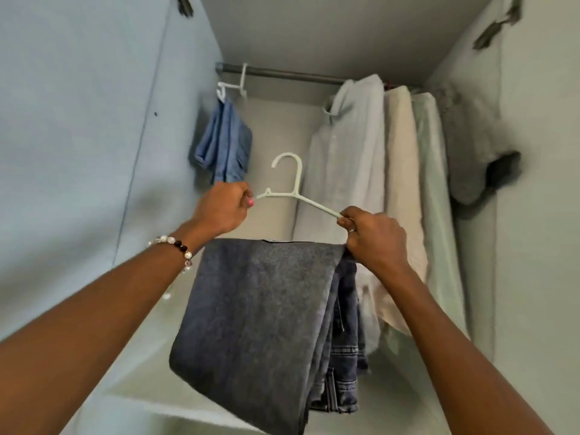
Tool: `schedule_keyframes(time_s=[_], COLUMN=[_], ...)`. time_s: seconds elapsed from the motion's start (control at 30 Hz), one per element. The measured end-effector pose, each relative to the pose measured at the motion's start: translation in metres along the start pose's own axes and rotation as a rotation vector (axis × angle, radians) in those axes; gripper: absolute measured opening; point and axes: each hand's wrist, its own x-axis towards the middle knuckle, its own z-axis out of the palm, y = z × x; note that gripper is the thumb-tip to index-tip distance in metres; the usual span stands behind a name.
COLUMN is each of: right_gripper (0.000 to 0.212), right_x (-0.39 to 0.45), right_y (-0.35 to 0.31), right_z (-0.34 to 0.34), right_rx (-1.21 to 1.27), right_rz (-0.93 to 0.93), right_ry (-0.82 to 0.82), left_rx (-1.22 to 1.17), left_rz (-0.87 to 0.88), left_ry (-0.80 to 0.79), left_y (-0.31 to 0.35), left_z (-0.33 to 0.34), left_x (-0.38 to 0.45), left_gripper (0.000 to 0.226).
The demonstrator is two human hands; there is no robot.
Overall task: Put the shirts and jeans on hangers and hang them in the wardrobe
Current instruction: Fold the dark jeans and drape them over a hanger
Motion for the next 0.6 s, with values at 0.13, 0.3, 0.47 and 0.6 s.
schedule_keyframes(time_s=[0.13,0.3,0.47,0.6], right_gripper=[0.023,0.019,0.024,0.022], right_x=[0.060,0.148,0.229,0.268], right_y=[-0.019,-0.036,-0.042,-0.025], right_z=[0.023,0.044,0.050,0.041], right_rx=[-0.078,-0.265,-0.336,-0.357], right_rz=[-0.050,-0.058,-0.084,-0.163], right_ry=[0.067,0.217,0.252,0.199], left_rx=[0.159,0.192,0.184,0.381], left_rz=[-0.003,0.031,0.125,0.332], left_ry=[-0.068,0.026,0.164,0.180], left_y=[-0.035,-0.073,-0.107,-0.127], left_z=[-0.008,-0.010,0.003,0.018], left_x=[0.033,0.090,0.158,0.210], left_gripper=[0.019,0.019,0.026,0.049])
